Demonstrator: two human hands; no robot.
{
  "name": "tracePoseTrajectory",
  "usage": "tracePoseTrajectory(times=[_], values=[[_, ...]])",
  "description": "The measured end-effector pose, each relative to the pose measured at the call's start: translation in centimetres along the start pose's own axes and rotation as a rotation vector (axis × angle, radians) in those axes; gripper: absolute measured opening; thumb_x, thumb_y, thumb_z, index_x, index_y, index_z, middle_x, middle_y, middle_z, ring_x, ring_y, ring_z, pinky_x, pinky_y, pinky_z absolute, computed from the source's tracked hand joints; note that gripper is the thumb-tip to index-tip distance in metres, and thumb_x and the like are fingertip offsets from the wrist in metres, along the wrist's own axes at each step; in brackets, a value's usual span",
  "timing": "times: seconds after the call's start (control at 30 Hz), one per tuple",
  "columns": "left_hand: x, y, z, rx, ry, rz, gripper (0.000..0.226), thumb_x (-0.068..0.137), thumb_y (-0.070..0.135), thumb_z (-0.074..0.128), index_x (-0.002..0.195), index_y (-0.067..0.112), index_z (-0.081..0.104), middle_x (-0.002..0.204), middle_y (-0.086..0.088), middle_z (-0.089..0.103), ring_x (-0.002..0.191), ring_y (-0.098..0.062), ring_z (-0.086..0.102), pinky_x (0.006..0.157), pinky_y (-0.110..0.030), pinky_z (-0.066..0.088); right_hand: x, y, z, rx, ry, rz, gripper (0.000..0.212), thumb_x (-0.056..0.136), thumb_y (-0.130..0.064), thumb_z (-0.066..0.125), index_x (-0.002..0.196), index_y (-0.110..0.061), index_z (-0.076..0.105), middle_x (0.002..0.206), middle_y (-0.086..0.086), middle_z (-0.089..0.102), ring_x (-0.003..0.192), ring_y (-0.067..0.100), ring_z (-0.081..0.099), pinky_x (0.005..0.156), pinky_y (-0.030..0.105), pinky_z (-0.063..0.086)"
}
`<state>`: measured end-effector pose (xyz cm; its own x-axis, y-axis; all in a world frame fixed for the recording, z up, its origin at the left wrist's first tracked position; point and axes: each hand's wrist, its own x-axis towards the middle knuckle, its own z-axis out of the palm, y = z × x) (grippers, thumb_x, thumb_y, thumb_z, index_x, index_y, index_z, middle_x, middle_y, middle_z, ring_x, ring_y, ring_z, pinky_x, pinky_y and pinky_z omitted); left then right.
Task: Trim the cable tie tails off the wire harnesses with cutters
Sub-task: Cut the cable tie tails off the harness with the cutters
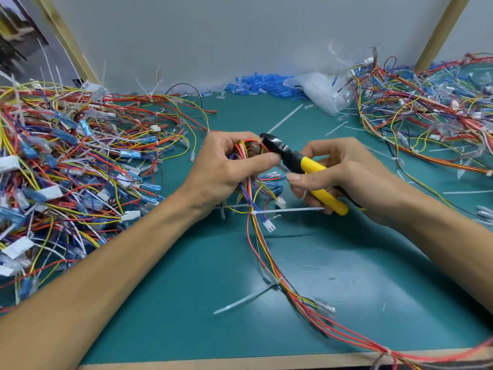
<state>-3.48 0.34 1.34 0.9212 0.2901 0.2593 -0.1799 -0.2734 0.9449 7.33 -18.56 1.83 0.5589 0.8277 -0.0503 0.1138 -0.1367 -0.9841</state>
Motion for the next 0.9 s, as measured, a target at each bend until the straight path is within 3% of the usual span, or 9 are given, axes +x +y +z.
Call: tracePoseTrajectory(times=[0.13,0.27,0.33,0.4,0.5,0.7,0.83,0.9], values=[[0.0,0.0,0.2,0.06,0.013,0.027,0.024,0.083,0.011,0.067,0.075,-0.01,0.059,0.059,-0.023,0.047,0.057,-0.023,0.042,0.057,-0.035,0.034,-0.1,-0.2,-0.2,0.022,0.014,0.007,0.035,0.071,-0.03,0.09,0.084,-0.01,0.065,0.075,0.018,0.07,0.051,0.027,0.056,0.043,0.028,0.04],[0.1,0.2,0.1,0.042,-0.031,0.048,0.02,0.086,0.006,0.062,0.088,-0.014,0.065,0.078,-0.022,0.07,0.068,-0.023,0.065,0.068,-0.026,0.051,0.0,-0.4,-0.4,-0.002,0.065,-0.022,0.044,0.069,-0.027,0.092,0.086,-0.003,0.061,0.07,0.029,0.062,0.053,0.027,0.051,0.044,0.03,0.038],[0.2,0.2,-0.1,0.051,-0.063,0.049,0.019,0.089,0.002,0.06,0.091,-0.017,0.062,0.084,-0.024,0.074,0.075,-0.035,0.073,0.074,-0.041,0.057,0.0,-0.3,-0.4,-0.003,0.08,-0.045,0.047,0.068,-0.026,0.093,0.088,-0.001,0.06,0.064,0.027,0.058,0.052,0.026,0.048,0.044,0.03,0.036],[0.3,0.1,-0.2,0.094,-0.089,0.039,0.014,0.093,-0.005,0.059,0.084,-0.014,0.053,0.069,-0.028,0.068,0.065,-0.042,0.07,0.066,-0.051,0.052,0.1,-0.2,-0.3,-0.01,0.1,-0.066,0.048,0.067,-0.026,0.094,0.089,0.0,0.06,0.062,0.017,0.059,0.052,0.025,0.047,0.045,0.03,0.036],[0.4,0.1,-0.2,0.155,-0.083,0.041,0.021,0.092,0.0,0.059,0.081,-0.013,0.046,0.061,-0.034,0.054,0.048,-0.032,0.064,0.051,-0.039,0.046,0.2,0.0,-0.4,-0.034,0.134,-0.087,0.045,0.065,-0.027,0.096,0.086,-0.005,0.063,0.063,0.011,0.062,0.054,0.024,0.048,0.046,0.028,0.037],[0.0,0.0,-0.1,0.357,0.024,0.128,0.027,0.08,0.015,0.059,0.07,-0.009,0.05,0.063,-0.031,0.049,0.056,-0.04,0.043,0.055,-0.051,0.039,0.1,0.4,0.2,-0.052,0.133,-0.137,0.04,0.07,-0.02,0.096,0.086,-0.004,0.062,0.061,0.003,0.065,0.049,0.013,0.051,0.044,0.022,0.041],[-0.2,-0.3,-0.2,0.344,0.042,0.119,0.033,0.083,0.017,0.062,0.065,-0.008,0.048,0.06,-0.031,0.048,0.054,-0.039,0.041,0.054,-0.051,0.038,-0.2,0.5,0.5,-0.093,0.134,-0.181,0.036,0.072,-0.019,0.094,0.086,-0.006,0.064,0.064,0.003,0.07,0.049,0.006,0.057,0.046,0.018,0.043],[-0.2,-0.2,0.0,0.26,0.045,0.103,0.04,0.086,0.016,0.068,0.064,-0.011,0.048,0.059,-0.032,0.047,0.053,-0.04,0.042,0.057,-0.053,0.047,-0.3,0.4,0.6,-0.139,0.147,-0.218,0.035,0.072,-0.023,0.094,0.086,-0.01,0.065,0.067,0.003,0.072,0.051,0.006,0.059,0.048,0.018,0.044]])
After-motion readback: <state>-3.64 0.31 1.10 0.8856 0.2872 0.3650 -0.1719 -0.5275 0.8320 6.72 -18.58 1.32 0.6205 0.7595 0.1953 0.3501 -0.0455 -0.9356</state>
